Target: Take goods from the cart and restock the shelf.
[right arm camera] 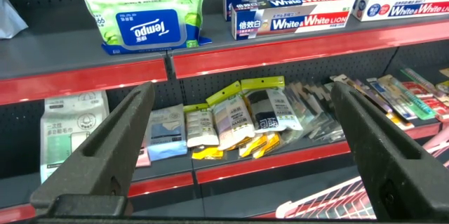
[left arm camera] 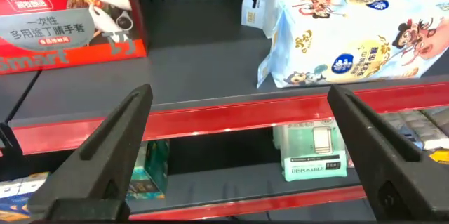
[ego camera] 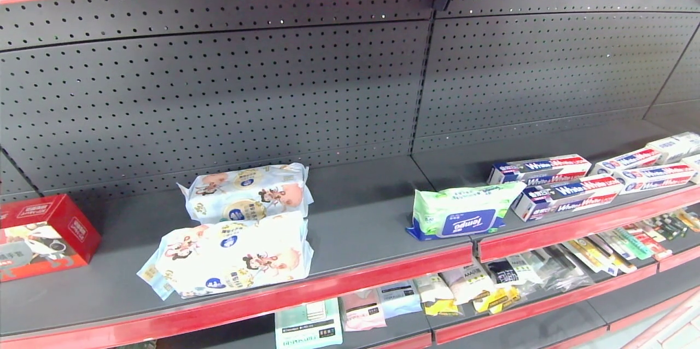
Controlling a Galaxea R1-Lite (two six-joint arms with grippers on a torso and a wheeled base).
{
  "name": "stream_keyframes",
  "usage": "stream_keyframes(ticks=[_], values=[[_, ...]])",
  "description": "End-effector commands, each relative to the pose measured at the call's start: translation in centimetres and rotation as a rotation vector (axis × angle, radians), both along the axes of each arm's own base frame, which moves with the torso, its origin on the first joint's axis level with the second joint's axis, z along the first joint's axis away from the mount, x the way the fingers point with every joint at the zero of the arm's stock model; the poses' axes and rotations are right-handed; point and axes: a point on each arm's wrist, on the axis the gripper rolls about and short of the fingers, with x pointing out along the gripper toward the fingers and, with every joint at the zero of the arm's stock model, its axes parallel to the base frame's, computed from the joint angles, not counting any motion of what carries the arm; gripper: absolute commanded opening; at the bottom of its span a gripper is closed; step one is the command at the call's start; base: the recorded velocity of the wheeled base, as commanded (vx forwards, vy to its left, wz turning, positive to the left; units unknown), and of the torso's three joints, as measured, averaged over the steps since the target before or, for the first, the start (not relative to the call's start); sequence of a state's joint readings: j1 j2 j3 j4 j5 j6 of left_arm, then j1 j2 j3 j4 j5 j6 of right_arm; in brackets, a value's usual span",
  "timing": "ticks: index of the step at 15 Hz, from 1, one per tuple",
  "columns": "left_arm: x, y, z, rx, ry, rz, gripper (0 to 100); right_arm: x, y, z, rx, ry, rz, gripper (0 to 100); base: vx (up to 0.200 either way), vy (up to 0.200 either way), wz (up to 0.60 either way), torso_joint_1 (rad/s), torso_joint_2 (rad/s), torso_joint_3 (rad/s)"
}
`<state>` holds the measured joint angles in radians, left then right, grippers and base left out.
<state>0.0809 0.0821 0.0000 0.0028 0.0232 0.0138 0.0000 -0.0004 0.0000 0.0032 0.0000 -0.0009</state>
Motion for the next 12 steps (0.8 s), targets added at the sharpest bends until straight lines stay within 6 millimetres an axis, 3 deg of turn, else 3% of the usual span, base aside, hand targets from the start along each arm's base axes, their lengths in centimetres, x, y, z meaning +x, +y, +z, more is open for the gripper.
stream_keyframes(ticks=[1, 12], values=[[0.04, 0.00, 0.02, 0.000, 0.004, 0.000, 100, 0.00, 0.00, 0.00, 0.001, 0.000, 0.000, 100, 0.000, 0.000, 0.00, 0.000, 0.00, 0.000], [0.04, -0.01, 0.02, -0.009, 0.003, -0.005, 100, 0.00, 0.00, 0.00, -0.004, 0.000, 0.000, 100, 0.000, 0.000, 0.60, 0.003, 0.00, 0.002]])
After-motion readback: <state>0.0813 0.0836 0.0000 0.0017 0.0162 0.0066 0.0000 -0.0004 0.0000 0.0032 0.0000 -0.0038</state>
